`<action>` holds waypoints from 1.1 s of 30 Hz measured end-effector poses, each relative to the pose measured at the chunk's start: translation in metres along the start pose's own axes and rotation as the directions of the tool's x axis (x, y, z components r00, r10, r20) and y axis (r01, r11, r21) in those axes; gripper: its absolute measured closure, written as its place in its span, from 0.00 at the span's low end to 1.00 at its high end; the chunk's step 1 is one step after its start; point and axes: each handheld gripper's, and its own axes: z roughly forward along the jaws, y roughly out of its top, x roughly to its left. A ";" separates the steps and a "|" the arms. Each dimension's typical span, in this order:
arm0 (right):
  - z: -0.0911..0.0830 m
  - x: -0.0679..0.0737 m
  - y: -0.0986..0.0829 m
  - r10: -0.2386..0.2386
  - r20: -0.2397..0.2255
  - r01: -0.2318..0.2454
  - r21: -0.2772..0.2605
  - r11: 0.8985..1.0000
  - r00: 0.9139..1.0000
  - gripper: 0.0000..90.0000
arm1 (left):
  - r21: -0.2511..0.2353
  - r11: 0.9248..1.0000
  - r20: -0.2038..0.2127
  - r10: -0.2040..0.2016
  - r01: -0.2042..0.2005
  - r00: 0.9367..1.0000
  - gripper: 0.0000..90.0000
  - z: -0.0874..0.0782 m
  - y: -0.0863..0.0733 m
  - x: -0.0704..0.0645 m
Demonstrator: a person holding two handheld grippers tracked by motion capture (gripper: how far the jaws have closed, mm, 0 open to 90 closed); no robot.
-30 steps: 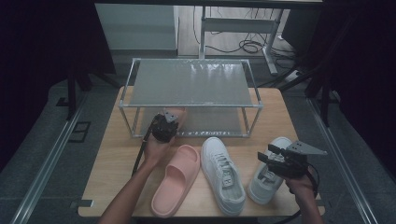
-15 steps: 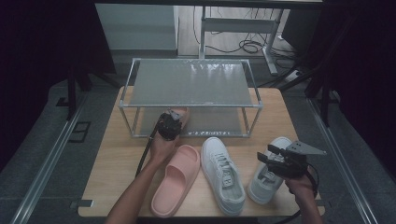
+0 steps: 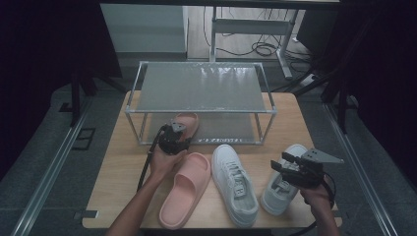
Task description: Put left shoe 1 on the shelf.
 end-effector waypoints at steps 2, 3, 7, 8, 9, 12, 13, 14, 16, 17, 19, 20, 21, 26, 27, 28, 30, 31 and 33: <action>0.001 0.001 0.000 -0.001 0.000 0.001 0.002 1.000 1.000 0.46 | -0.021 1.000 0.003 -0.004 0.004 1.000 0.61 -0.008 -0.004 0.001; 0.001 0.001 0.000 -0.001 0.000 0.001 0.003 1.000 1.000 0.46 | -0.039 0.999 0.010 -0.005 0.006 1.000 0.64 -0.015 -0.007 0.001; 0.001 0.001 0.000 0.001 0.001 -0.001 0.003 1.000 1.000 0.46 | -0.058 0.998 0.025 0.006 -0.004 1.000 0.74 -0.028 -0.015 0.001; 0.001 0.001 0.000 0.001 0.001 -0.001 0.003 1.000 1.000 0.46 | -0.058 0.998 0.025 0.006 -0.004 1.000 0.78 -0.028 -0.015 0.001; 0.001 0.001 0.000 0.001 0.001 -0.001 0.002 1.000 1.000 0.46 | -0.062 0.998 0.028 0.008 -0.006 1.000 0.78 -0.031 -0.018 0.001; 0.000 0.001 0.000 -0.003 0.003 0.003 -0.001 1.000 1.000 0.46 | -0.065 0.998 0.034 0.006 -0.004 0.999 0.89 -0.039 -0.028 0.003; 0.000 0.001 0.000 -0.003 0.003 0.003 -0.001 1.000 1.000 0.46 | -0.065 0.998 0.039 0.003 0.000 0.999 0.92 -0.041 -0.030 0.003; 0.001 0.001 0.000 -0.005 0.003 0.005 0.002 1.000 1.000 0.46 | -0.066 0.998 0.041 -0.001 0.003 0.999 0.95 -0.042 -0.033 0.004; 0.001 0.001 0.000 -0.002 0.003 0.002 0.002 1.000 1.000 0.46 | -0.068 0.998 0.046 -0.009 0.012 0.999 0.96 -0.045 -0.039 0.005; 0.001 0.001 0.000 -0.001 0.003 0.001 0.001 1.000 1.000 0.46 | -0.068 0.998 0.043 -0.012 0.015 0.999 0.97 -0.046 -0.042 0.006; 0.001 0.002 0.000 -0.002 0.003 0.002 0.003 1.000 1.000 0.46 | -0.065 0.998 0.040 -0.020 0.022 0.999 0.98 -0.049 -0.047 0.008; 0.001 0.002 0.000 -0.002 0.003 0.002 0.001 1.000 1.000 0.46 | -0.065 0.998 0.040 -0.024 0.027 0.999 0.99 -0.050 -0.050 0.009; 0.001 0.002 0.000 -0.002 0.002 0.002 0.001 1.000 1.000 0.46 | -0.068 0.997 0.042 -0.032 0.035 0.999 1.00 -0.053 -0.054 0.011; 0.002 0.003 -0.001 -0.003 0.003 0.003 0.005 1.000 1.000 0.46 | -0.070 0.997 0.047 -0.041 0.044 0.998 1.00 -0.061 -0.063 0.015; 0.002 0.003 -0.001 -0.003 0.003 0.003 0.005 1.000 1.000 0.46 | -0.068 0.997 0.048 -0.040 0.043 0.998 1.00 -0.062 -0.064 0.015; 0.002 0.003 -0.001 -0.002 0.003 0.002 0.006 1.000 1.000 0.46 | -0.064 0.997 0.046 -0.039 0.042 0.998 1.00 -0.063 -0.066 0.016; 0.003 0.003 -0.001 -0.004 0.004 0.004 0.006 1.000 1.000 0.46 | -0.058 0.998 0.044 -0.035 0.038 0.998 1.00 -0.065 -0.071 0.017; 0.003 0.003 -0.001 -0.006 0.004 0.006 0.007 1.000 1.000 0.46 | -0.055 0.998 0.046 -0.036 0.038 0.998 1.00 -0.066 -0.073 0.018; 0.003 0.004 -0.001 -0.005 0.003 0.005 0.006 1.000 1.000 0.46 | -0.046 0.998 0.049 -0.034 0.037 0.998 1.00 -0.070 -0.078 0.019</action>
